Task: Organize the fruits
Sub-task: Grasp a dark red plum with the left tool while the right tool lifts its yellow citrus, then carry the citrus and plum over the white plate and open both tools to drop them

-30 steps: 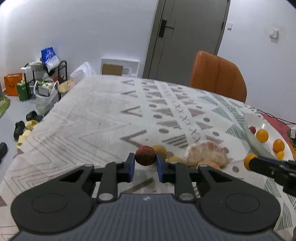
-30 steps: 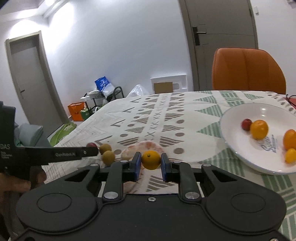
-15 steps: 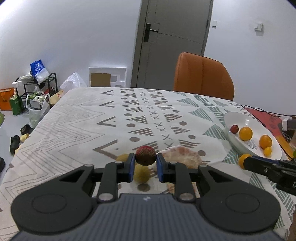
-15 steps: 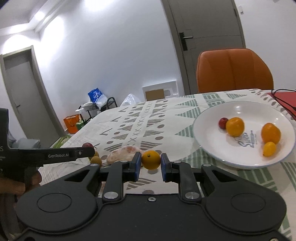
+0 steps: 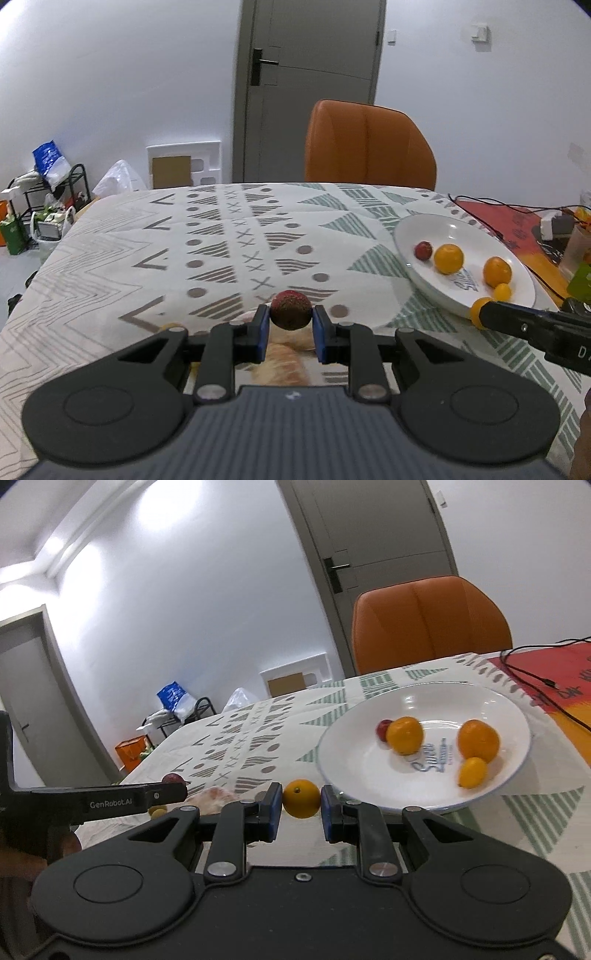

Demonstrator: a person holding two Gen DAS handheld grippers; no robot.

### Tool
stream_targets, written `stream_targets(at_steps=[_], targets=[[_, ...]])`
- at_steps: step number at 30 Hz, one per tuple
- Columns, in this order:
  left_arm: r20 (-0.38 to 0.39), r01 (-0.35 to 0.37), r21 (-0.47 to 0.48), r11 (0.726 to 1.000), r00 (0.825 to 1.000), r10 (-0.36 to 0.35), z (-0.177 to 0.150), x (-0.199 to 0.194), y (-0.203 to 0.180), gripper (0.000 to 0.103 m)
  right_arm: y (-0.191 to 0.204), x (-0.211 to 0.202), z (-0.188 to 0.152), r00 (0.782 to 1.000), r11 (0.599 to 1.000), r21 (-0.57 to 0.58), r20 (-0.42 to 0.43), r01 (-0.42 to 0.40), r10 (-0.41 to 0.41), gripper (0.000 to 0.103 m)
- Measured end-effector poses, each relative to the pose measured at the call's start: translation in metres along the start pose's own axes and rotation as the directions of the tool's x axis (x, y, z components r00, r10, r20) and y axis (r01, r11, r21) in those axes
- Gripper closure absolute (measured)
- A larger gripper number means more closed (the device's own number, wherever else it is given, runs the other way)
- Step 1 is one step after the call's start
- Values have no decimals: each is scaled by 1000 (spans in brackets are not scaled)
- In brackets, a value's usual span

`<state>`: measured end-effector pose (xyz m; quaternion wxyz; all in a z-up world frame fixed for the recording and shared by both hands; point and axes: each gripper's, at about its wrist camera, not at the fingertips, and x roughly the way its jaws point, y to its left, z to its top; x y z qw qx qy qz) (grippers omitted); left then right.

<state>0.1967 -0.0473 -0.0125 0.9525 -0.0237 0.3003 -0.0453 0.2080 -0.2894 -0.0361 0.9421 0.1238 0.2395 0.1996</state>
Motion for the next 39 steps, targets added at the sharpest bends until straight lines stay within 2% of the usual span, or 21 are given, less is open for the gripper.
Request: stream_targets(at_steps=[23,25,39], targets=[[0,89,75,993,996,-89,29,26,-74,80,-61,-16,21,997,994,83,42,65,-69,82],[-4,96,81,992,995,-96,30,30,-79,80,-65,-16,21,997,994,90,39,66,-70,74],[-33,142,118,983,990,-139,34,52,-108,80,-84,-20,17,995,989,114,36,91,-95,74]])
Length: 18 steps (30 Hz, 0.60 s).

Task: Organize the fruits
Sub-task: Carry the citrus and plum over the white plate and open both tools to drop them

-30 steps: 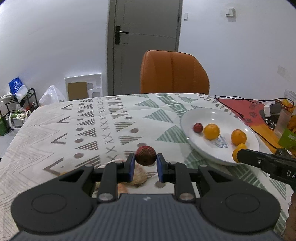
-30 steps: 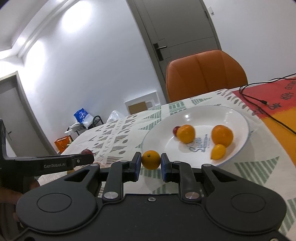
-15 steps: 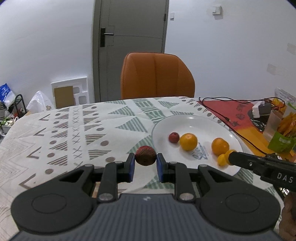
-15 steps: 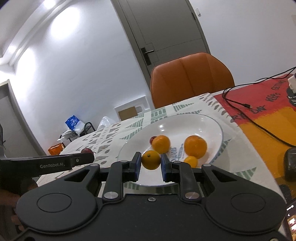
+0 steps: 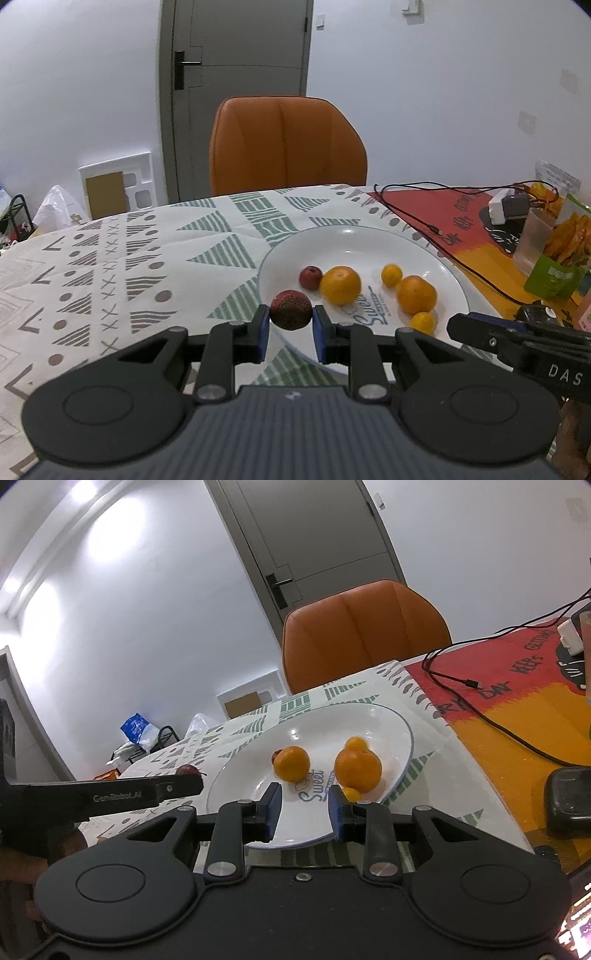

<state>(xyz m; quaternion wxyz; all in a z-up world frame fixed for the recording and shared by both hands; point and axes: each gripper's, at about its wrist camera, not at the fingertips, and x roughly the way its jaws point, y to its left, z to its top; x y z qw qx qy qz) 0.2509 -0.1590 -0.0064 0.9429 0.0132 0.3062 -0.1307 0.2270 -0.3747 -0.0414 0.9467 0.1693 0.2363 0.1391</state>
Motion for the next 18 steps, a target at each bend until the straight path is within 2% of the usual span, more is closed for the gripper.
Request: stream_targets(at_steps=[12,18], targets=[[14,51,13,999,999,-51,9,0,-18,79,-5,-11,2,1000,1000,13,12,17,-17,74],[26,27,-8,1000,999,-26,13,-6,-13,74,-1,-11,1,1000,1000,4,4,14,-14,74]])
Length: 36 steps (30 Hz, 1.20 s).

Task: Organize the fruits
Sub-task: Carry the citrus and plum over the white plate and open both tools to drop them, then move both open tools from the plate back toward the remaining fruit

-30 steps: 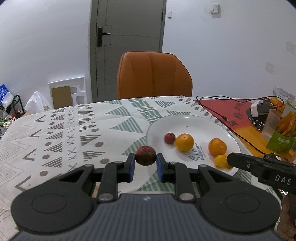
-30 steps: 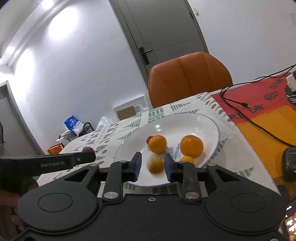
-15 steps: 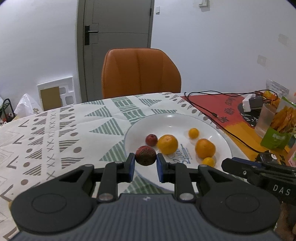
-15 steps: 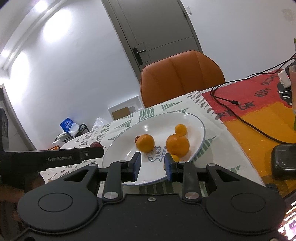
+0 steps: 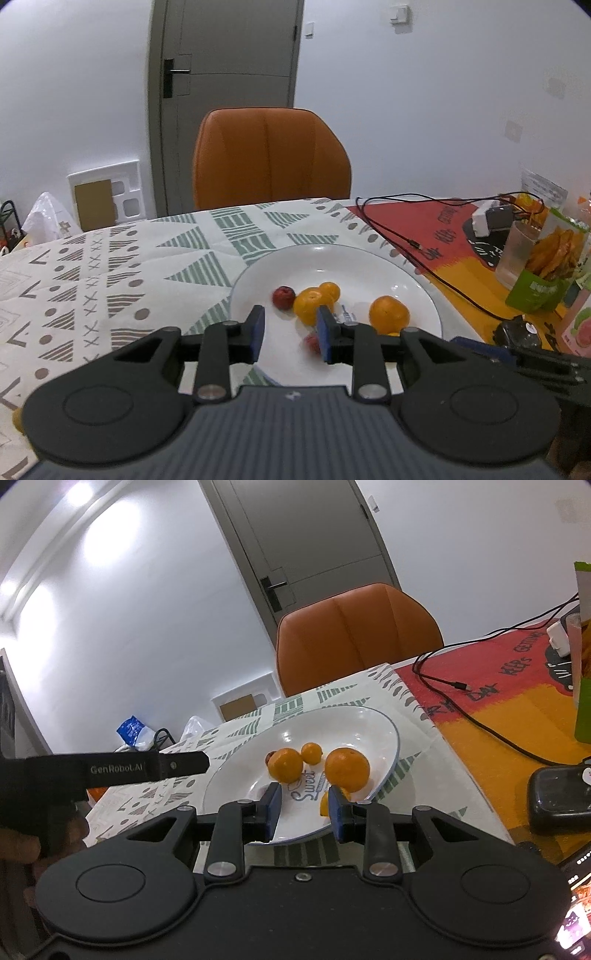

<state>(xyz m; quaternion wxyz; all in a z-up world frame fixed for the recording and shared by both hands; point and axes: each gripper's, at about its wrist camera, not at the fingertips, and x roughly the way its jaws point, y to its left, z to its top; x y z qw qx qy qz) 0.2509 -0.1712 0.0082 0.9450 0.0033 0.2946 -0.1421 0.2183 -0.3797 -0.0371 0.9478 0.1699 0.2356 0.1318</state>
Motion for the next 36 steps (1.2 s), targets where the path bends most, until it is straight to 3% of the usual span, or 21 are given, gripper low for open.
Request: stream_targets(at_steps=[4,9,12,20,29,36], targets=[[-6,-34,-12,999,999,34,-2,-5,11,65,4,2,1,1000,1000,-7,-4,-7,7,73],[-1,-81,-41,996,997,81,-4,-14,29,35,15,8,-1,1000,1000,-16,-15,-18,17,68],[13,-117,-49,992,993,118,-6,-22,40,27,24,12,-4,999,999,-29,-25,-33,32,66],[16,-181,-74,981,983,183,-11,-41,71,21,49,20,-8,997,996,-64,-44,-66,63,56],[14,-242,-129,962,969,246,-20,-59,105,16,77,26,-13,994,990,-99,-55,-97,92,36],[2,-261,-148,954,965,264,-32,-69,123,16,99,33,-18,991,983,-134,-79,-122,113,35]])
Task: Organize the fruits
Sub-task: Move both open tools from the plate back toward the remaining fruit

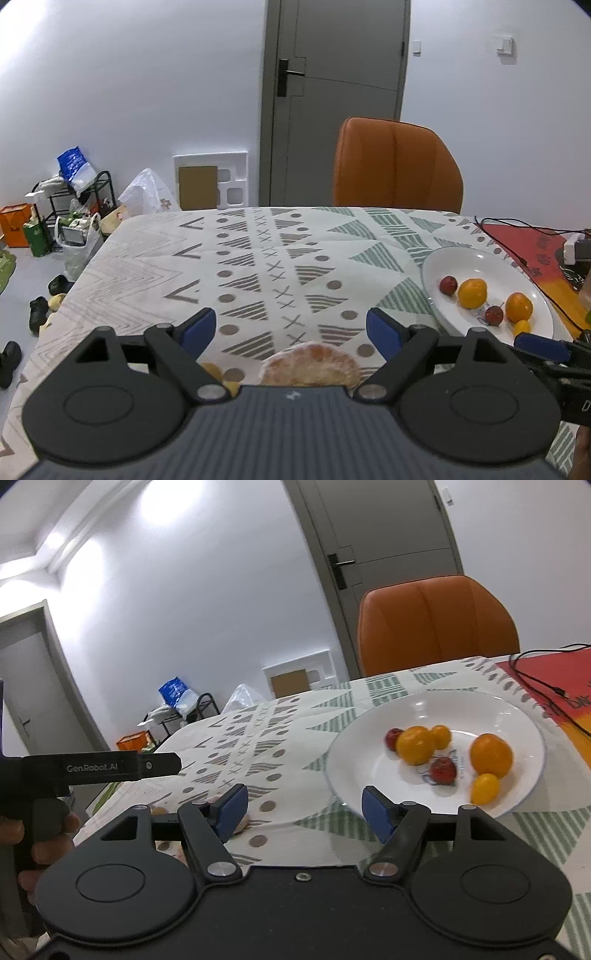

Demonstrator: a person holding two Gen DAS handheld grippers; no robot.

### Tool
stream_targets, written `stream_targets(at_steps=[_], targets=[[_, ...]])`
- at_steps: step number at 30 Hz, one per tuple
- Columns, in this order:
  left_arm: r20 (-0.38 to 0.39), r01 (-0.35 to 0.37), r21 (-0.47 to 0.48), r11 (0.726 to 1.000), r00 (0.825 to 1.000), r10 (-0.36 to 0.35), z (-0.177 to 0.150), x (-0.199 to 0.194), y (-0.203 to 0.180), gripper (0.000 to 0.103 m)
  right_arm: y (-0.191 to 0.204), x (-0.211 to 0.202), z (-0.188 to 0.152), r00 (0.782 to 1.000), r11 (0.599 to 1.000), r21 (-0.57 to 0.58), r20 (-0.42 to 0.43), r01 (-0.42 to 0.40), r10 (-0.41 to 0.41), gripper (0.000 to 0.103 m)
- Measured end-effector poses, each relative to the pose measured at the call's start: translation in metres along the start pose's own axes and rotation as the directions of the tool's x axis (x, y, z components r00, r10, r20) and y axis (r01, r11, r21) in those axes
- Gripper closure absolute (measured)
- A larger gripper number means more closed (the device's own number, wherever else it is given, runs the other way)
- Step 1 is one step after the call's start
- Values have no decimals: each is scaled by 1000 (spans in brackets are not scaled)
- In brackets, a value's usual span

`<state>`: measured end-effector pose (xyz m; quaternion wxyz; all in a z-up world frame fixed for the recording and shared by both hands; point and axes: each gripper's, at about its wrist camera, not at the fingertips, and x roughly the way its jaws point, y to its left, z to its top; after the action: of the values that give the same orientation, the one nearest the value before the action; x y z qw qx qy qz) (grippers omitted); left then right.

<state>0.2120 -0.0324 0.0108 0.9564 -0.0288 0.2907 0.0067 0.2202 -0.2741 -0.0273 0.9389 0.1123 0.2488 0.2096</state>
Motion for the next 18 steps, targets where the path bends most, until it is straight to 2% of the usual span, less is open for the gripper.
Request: stream_targets(at_steps=[11,15,18], targets=[[-22,-14,-62,998,1000,12,-16,-3,36,16,34,13,-6,999,998,-56,-40,-26,23,35],[-40,1,-144,990,999,-7,-24,2,49,17,45,20,-9,998,997,-77,-61,-28,23,35],[-53,-2,-155,988,999,-6,-31,5,53,20,55,24,-9,997,995,-100,-75,-32,24,35]])
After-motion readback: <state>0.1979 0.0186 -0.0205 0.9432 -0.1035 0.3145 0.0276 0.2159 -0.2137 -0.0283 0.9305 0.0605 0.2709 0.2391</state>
